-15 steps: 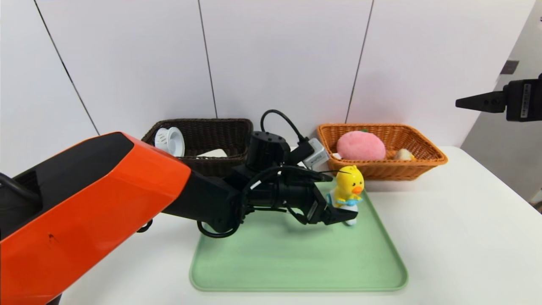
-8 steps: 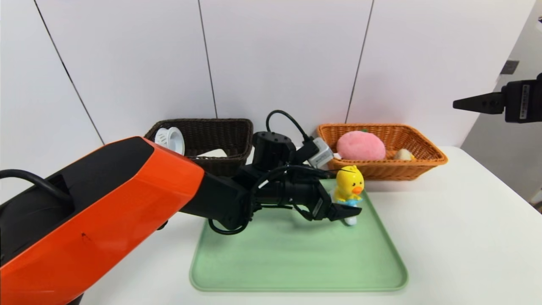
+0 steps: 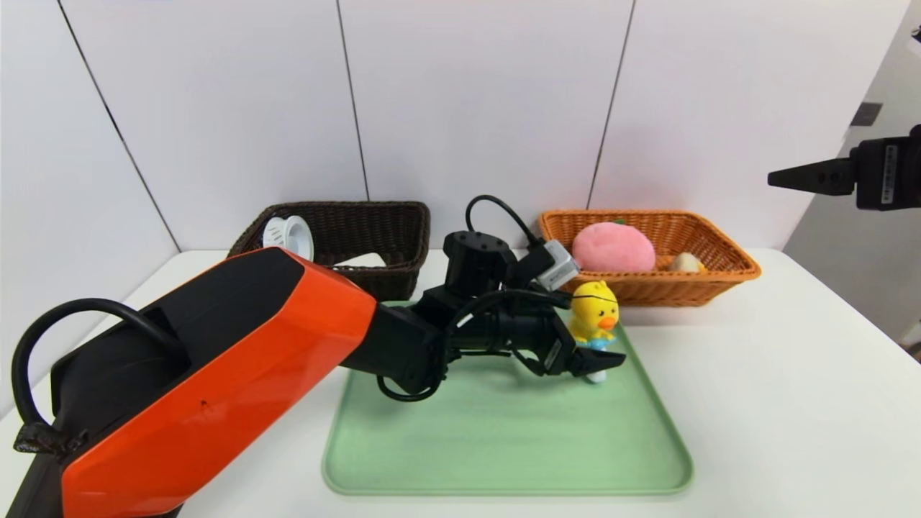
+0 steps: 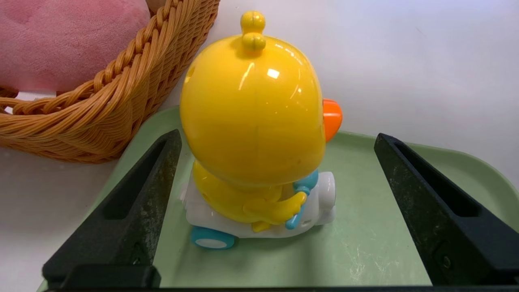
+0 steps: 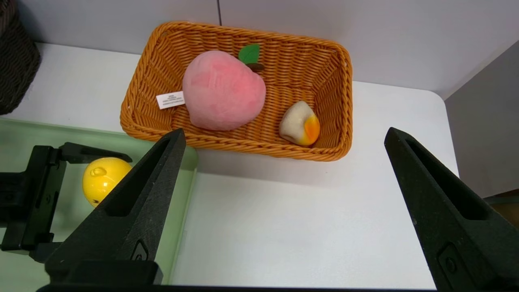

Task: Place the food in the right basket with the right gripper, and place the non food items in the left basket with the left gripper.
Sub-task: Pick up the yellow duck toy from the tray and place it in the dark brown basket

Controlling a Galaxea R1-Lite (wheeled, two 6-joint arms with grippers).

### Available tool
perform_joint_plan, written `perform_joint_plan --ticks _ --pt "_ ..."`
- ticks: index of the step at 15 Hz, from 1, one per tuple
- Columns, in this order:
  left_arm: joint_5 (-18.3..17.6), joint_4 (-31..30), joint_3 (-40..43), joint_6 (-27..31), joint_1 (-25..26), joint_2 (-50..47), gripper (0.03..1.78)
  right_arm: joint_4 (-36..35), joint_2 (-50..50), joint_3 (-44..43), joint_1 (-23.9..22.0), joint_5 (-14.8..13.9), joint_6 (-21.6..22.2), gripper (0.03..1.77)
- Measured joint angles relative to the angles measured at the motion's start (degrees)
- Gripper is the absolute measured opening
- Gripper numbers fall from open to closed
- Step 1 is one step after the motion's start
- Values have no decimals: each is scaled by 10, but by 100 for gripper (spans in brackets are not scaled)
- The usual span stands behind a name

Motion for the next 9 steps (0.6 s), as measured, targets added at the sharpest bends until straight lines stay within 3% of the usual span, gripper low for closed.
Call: perform_joint_plan --ticks 9 --pt "0 -10 -36 1 -2 26 169 0 1 1 10 -1 0 169"
